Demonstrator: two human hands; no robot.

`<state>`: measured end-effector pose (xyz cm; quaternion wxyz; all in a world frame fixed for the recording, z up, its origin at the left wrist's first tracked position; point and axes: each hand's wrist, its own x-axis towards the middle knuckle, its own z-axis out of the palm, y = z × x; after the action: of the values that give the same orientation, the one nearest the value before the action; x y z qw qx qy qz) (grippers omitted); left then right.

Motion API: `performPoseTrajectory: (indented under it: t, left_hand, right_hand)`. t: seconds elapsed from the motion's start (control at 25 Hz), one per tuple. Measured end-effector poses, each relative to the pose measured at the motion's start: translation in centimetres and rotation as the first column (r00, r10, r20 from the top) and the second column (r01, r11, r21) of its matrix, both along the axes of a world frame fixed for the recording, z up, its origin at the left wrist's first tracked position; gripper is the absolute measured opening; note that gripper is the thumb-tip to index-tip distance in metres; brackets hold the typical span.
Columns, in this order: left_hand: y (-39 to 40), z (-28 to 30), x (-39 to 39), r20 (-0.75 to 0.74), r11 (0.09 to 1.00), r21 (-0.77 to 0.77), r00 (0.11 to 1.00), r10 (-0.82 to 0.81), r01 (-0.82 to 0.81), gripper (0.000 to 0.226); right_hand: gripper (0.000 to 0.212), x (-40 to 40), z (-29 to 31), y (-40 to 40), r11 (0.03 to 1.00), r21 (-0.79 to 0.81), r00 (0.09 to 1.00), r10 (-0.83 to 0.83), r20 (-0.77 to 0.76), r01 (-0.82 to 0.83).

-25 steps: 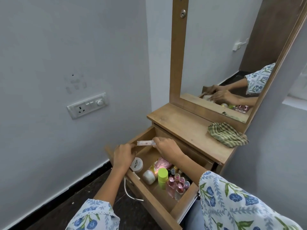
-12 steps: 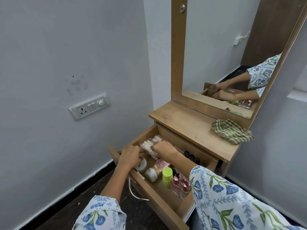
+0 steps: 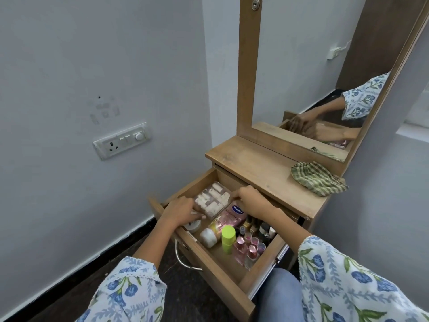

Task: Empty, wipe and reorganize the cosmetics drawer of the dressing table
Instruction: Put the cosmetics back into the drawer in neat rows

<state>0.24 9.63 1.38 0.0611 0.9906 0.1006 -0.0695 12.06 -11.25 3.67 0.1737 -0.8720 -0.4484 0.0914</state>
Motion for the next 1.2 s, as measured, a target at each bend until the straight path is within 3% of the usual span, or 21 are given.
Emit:
performPoseTrajectory:
  t: [0.16,0.24,0.4,0.68,0.8,0.88,1.0,1.12,1.2]
  left_hand:
    - [-0.9,1.1,-0.3,-0.023,0.954,-0.292,0.996,-0.081,0.071,0.045]
    - [-1.7,1.0,-0.3,-0.098,0.938,-0.337,0.987,-0.124,0.084,0.049]
    - [-2.8,0.9,0.0,-0.202,0.946,-0.320,0.972,-0.117,0.047,0.054]
    - [-4.8,0.6,0.5,-0.133,0.966,-0.239,0.981,-0.138,0.103,0.057]
    - [-3.2,1.7,-0.3,-0.124,0.966,-0.254,0.989,-0.086,0.052,0.047]
    - [-1.5,2.7,-0.7,-0.118,0.989,-0.148,0.993,0.009,-0.027,0.034]
    - [-0.7,2.8,-0.6,-0.203,0.982,0.139,0.967,0.151,-0.124,0.034]
    - [-1.7,1.8,0.3,-0.210,0.944,0.307,0.958,0.195,-0.125,0.039]
    - [-2.2,1.3,0.8,-0.161,0.916,0.388,0.970,0.182,-0.107,0.028]
  right_hand:
    - [0.027,-0.2,0.5,-3.6,0.993,0.117,0.999,-0.028,-0.021,0.031]
    - [0.029,-0.5,0.7,-4.8,0.988,0.151,0.999,-0.035,-0.025,0.038]
    - [0.027,-0.9,1.3,-6.1,0.978,0.209,1.000,-0.015,-0.014,0.018]
    - [0.028,-1.5,1.7,-5.9,0.962,0.273,0.999,-0.022,-0.037,0.031]
    - [0.029,-1.8,1.6,-5.7,0.962,0.271,0.999,-0.025,-0.037,0.034]
    - [0.027,-2.0,1.4,-5.7,0.959,0.280,0.999,-0.023,-0.036,0.032]
    - [0.023,-2.6,1.2,-5.5,0.954,0.298,0.999,-0.025,-0.047,0.038]
    - [0.024,-3.1,1.1,-5.1,0.957,0.289,0.999,-0.017,-0.028,0.024]
    - [0.026,-3.3,1.1,-4.9,0.960,0.280,1.000,-0.009,-0.028,0.017]
